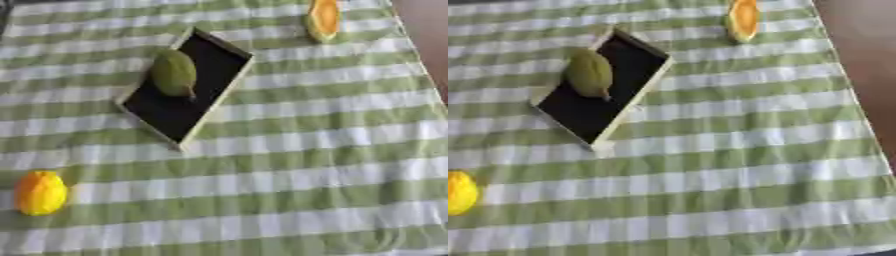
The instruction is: Pick up objects on the table and place them in the box.
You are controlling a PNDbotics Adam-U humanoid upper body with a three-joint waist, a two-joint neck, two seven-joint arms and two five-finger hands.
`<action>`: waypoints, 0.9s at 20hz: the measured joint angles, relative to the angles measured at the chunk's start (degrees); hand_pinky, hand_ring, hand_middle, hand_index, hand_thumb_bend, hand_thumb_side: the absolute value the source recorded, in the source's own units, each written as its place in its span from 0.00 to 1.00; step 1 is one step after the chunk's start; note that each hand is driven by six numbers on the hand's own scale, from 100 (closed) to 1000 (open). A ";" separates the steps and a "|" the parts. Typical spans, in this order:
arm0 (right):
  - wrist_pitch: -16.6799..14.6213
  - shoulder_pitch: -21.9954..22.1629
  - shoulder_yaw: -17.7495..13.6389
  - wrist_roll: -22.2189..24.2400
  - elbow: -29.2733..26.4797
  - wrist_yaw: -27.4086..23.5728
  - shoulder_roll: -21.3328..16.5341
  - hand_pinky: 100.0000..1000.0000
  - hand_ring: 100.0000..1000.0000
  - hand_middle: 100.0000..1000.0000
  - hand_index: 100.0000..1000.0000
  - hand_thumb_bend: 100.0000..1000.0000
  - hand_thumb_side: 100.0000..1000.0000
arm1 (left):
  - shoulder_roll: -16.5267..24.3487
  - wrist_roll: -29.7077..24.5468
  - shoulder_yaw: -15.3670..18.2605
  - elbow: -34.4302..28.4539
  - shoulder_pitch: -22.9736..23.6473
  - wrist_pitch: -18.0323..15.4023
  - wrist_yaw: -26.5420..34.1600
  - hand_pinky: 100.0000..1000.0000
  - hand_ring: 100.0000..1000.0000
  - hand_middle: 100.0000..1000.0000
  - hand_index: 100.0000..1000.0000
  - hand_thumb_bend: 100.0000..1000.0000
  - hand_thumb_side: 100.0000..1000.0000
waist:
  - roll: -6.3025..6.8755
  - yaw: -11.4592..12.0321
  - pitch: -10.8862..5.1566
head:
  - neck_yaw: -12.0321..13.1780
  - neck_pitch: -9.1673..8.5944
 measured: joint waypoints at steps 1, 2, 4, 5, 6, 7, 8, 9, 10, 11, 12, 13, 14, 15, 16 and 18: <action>-0.03 0.00 0.00 0.03 -0.13 -0.02 0.00 0.91 0.88 0.81 0.84 0.00 0.75 | 0.00 0.00 0.00 0.00 0.00 0.00 -0.01 0.84 0.76 0.72 0.89 0.58 0.45 | -0.04 0.04 -0.02 | 0.27 0.00; -0.04 0.00 0.00 0.04 -0.15 -0.04 0.00 0.91 0.88 0.81 0.84 0.00 0.75 | 0.00 0.00 0.00 0.00 0.00 0.00 -0.01 0.84 0.76 0.72 0.89 0.58 0.45 | -0.08 0.09 -0.03 | 0.50 0.00; -0.04 0.00 0.01 0.04 -0.28 -0.05 0.00 0.91 0.88 0.81 0.84 0.00 0.75 | 0.00 0.00 0.00 0.00 0.00 0.00 -0.01 0.84 0.76 0.72 0.89 0.58 0.45 | -0.15 0.15 -0.06 | 0.80 -0.01; -0.04 0.01 0.01 0.04 -0.35 -0.05 0.00 0.91 0.88 0.81 0.84 0.00 0.75 | 0.00 0.00 0.00 0.00 0.00 0.00 -0.02 0.84 0.76 0.72 0.89 0.58 0.45 | -0.15 0.16 -0.09 | 0.88 -0.03; -0.04 0.02 0.01 0.05 -0.45 -0.05 0.00 0.91 0.88 0.81 0.84 0.00 0.75 | 0.00 0.00 0.00 0.00 0.01 0.00 -0.02 0.84 0.76 0.72 0.89 0.58 0.45 | -0.15 0.18 -0.15 | 0.94 -0.06; -0.03 0.02 0.02 0.05 -0.48 -0.05 0.00 0.91 0.88 0.81 0.84 0.00 0.75 | 0.00 0.00 0.00 0.00 0.06 0.00 -0.02 0.84 0.76 0.72 0.89 0.58 0.45 | -0.15 0.19 -0.22 | 0.99 -0.07; -0.03 0.03 0.02 0.06 -0.49 -0.05 0.00 0.91 0.88 0.81 0.84 0.00 0.75 | 0.00 0.00 0.00 0.00 0.11 0.00 -0.02 0.84 0.76 0.72 0.89 0.58 0.45 | -0.16 0.20 -0.27 | 1.07 -0.09; -0.03 0.04 0.02 0.06 -0.50 -0.05 0.00 0.91 0.88 0.81 0.84 0.00 0.75 | 0.00 0.00 0.00 0.00 0.12 0.00 -0.02 0.84 0.76 0.72 0.89 0.58 0.45 | -0.16 0.21 -0.32 | 1.12 -0.10; -0.04 0.04 0.02 0.05 -0.52 -0.05 0.00 0.91 0.88 0.81 0.84 0.00 0.75 | 0.00 0.00 0.00 0.00 0.15 0.00 -0.02 0.84 0.76 0.72 0.89 0.58 0.45 | -0.16 0.21 -0.33 | 1.14 -0.11; -0.05 0.05 0.02 0.04 -0.57 -0.05 0.00 0.91 0.88 0.81 0.84 0.00 0.75 | 0.00 0.00 0.00 0.00 0.18 0.00 -0.02 0.84 0.76 0.72 0.89 0.58 0.45 | -0.16 0.21 -0.33 | 1.15 -0.12; -0.06 0.05 0.02 0.03 -0.68 -0.05 0.00 0.91 0.88 0.81 0.84 0.00 0.75 | 0.00 0.00 0.00 0.00 0.19 0.00 -0.02 0.84 0.76 0.72 0.89 0.58 0.45 | -0.16 0.22 -0.33 | 1.15 -0.12; -0.07 0.04 0.03 0.03 -0.78 -0.06 0.00 0.91 0.88 0.81 0.84 0.00 0.75 | 0.00 -0.02 0.00 0.00 0.20 0.00 -0.02 0.84 0.76 0.72 0.89 0.58 0.45 | -0.16 0.22 -0.33 | 1.15 -0.12; -0.10 0.02 0.09 0.04 -0.82 -0.06 0.00 0.91 0.88 0.81 0.84 0.00 0.75 | 0.00 -0.05 0.00 0.00 0.20 0.01 -0.02 0.84 0.76 0.72 0.89 0.58 0.45 | -0.17 0.24 -0.33 | 1.14 -0.12; -0.12 -0.01 0.24 0.06 -0.83 -0.06 0.00 0.91 0.88 0.81 0.84 0.00 0.75 | 0.00 -0.08 0.00 0.00 0.20 0.01 -0.02 0.84 0.76 0.72 0.89 0.58 0.44 | -0.19 0.26 -0.33 | 1.12 -0.12; -0.16 -0.06 0.38 0.10 -0.83 -0.06 0.00 0.91 0.88 0.81 0.84 0.00 0.75 | 0.00 -0.11 0.00 0.00 0.22 0.02 -0.02 0.84 0.76 0.72 0.89 0.58 0.45 | -0.20 0.29 -0.33 | 1.10 -0.12; -0.35 -0.53 0.67 0.33 -0.83 -0.06 0.00 0.91 0.88 0.81 0.84 0.00 0.75 | 0.00 -0.15 0.00 0.00 0.30 0.04 -0.02 0.84 0.76 0.72 0.89 0.58 0.45 | -0.21 0.37 -0.32 | 1.07 -0.15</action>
